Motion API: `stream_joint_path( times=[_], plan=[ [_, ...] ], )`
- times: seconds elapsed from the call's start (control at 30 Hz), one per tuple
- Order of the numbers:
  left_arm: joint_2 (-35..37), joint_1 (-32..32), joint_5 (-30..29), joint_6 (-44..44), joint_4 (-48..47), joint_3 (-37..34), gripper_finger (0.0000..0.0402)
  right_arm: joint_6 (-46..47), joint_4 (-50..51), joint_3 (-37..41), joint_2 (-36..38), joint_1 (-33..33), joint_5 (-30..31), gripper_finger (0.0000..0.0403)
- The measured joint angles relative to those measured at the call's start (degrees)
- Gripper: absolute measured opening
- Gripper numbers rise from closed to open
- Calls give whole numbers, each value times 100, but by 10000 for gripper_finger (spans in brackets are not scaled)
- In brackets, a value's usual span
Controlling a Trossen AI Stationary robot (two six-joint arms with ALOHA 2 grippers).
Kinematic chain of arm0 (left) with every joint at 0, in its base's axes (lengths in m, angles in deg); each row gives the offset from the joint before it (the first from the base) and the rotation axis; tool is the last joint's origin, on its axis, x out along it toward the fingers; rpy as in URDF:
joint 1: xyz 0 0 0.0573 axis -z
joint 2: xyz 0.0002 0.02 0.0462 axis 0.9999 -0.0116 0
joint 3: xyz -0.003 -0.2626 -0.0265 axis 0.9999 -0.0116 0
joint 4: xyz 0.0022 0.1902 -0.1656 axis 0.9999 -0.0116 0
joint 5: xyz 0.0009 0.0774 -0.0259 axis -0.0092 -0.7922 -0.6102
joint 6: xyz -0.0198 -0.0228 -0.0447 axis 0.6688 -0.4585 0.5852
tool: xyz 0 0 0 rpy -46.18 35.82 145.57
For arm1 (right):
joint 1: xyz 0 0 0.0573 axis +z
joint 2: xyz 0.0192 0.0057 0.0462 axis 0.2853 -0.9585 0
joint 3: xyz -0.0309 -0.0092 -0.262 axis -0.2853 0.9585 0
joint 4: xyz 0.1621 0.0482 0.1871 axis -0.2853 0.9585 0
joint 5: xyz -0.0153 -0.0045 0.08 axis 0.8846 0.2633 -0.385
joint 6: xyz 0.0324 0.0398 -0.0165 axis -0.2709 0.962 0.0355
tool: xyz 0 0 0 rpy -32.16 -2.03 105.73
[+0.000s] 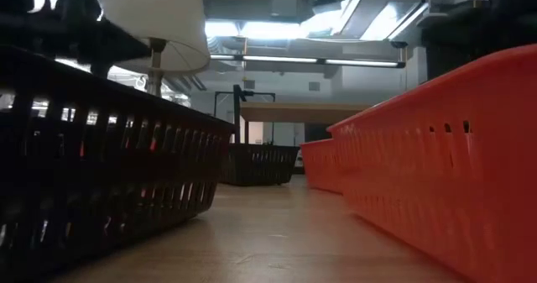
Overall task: Stack baskets on shelf by color
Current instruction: Put the top red bin on the shelf
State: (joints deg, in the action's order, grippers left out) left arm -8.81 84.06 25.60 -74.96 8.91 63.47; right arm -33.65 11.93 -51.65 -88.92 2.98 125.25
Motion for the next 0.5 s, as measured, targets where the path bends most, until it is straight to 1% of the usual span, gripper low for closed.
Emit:
stream_joint_path(
  times=[0.07,0.13,0.2,0.23,0.27,0.3,0.37,0.4,0.5],
  plan=[
    [2,15,430,416,353,0,50,609,109,-339,10,25,-1236,72],
    [0,52,786,597,599,0,50,1079,155,-666,6,56,-2740,72],
    [-24,115,888,728,668,2,50,1361,135,-1051,-28,106,-4093,72],
    [-87,149,888,804,638,2,50,1481,112,-1229,-58,146,-4581,72],
    [-152,180,886,852,593,0,50,1521,128,-1388,-105,188,-4919,72],
    [-221,220,887,894,588,0,50,1594,260,-1561,-181,235,-5122,72],
    [-350,296,894,947,605,0,50,1643,830,-1916,-351,315,-5189,72],
    [-420,331,894,953,601,0,50,1647,1213,-2123,-463,351,-5122,72],
    [-639,413,896,953,585,0,50,1625,2572,-2753,-898,479,-4649,72]
  ],
)
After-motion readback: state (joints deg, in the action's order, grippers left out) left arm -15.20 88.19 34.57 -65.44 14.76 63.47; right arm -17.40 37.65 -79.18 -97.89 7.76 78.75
